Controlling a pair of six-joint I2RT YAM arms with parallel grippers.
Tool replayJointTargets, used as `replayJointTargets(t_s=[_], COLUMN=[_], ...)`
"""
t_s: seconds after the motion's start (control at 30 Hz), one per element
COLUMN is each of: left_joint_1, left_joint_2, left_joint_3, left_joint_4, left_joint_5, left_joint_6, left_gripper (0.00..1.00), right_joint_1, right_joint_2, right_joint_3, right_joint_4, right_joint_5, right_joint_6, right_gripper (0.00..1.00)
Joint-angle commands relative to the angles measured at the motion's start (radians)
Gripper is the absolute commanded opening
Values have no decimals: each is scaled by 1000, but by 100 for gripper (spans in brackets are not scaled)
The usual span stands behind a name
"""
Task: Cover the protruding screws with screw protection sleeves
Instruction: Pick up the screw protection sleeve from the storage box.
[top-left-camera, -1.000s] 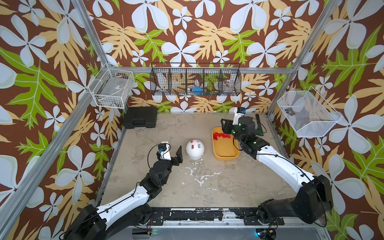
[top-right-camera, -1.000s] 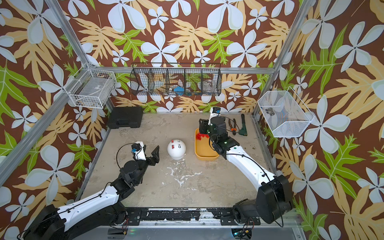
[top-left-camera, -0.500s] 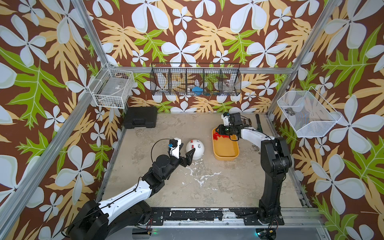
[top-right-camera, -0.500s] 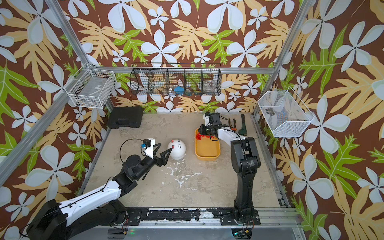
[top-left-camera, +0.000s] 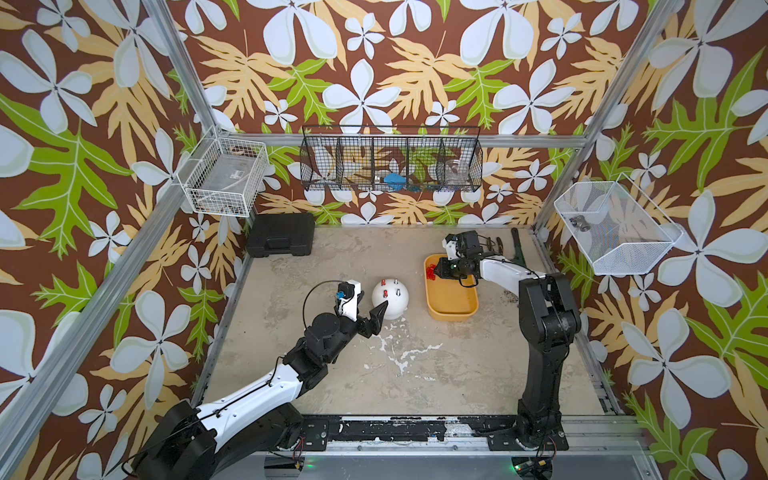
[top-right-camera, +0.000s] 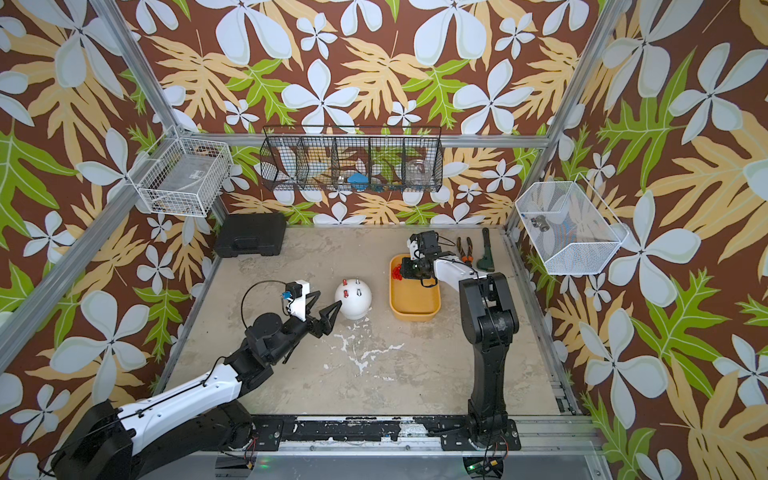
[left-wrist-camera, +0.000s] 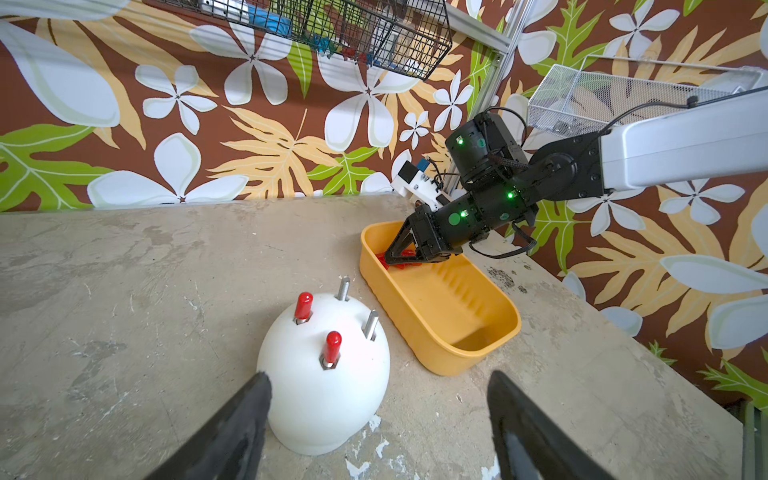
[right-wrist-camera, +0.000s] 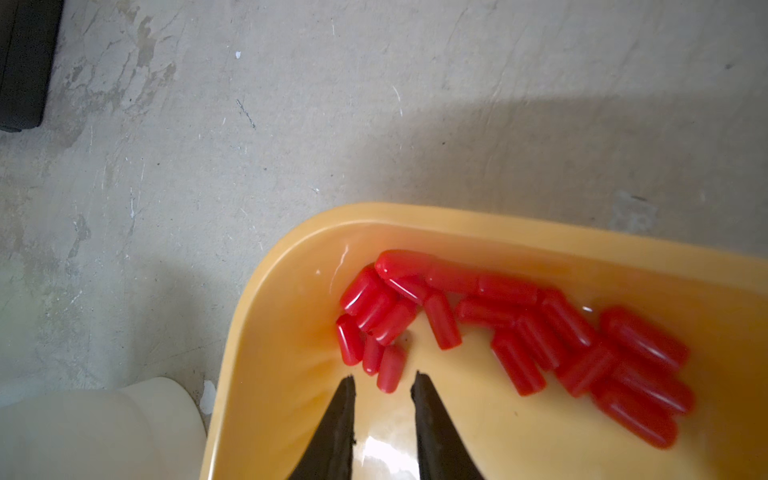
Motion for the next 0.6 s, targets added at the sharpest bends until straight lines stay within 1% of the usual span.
replayJointTargets(t_s=[0.0, 0.17, 0.4, 0.5, 0.57], left_joint_1=[0, 1, 1, 0, 0], left_joint_2=[1, 5, 5, 4, 2], left_joint_3=[0, -14, -20, -23, -25], left_joint_4=[6, 14, 16, 14, 16], left_joint_5=[-10, -11, -15, -16, -17], left_joint_6=[4, -1, -1, -1, 0], left_gripper=[82, 82, 82, 82, 82], right_joint_1=[5, 11, 14, 19, 26], right_joint_2=[24, 41, 69, 75, 75], right_joint_3=[23, 33, 66, 68, 70], right_joint_4=[-37, -30, -50, -67, -73], right_joint_5=[3, 16, 21, 26, 32], right_joint_6=[-12, -5, 2, 3, -3], right_gripper=[26, 24, 18, 18, 20])
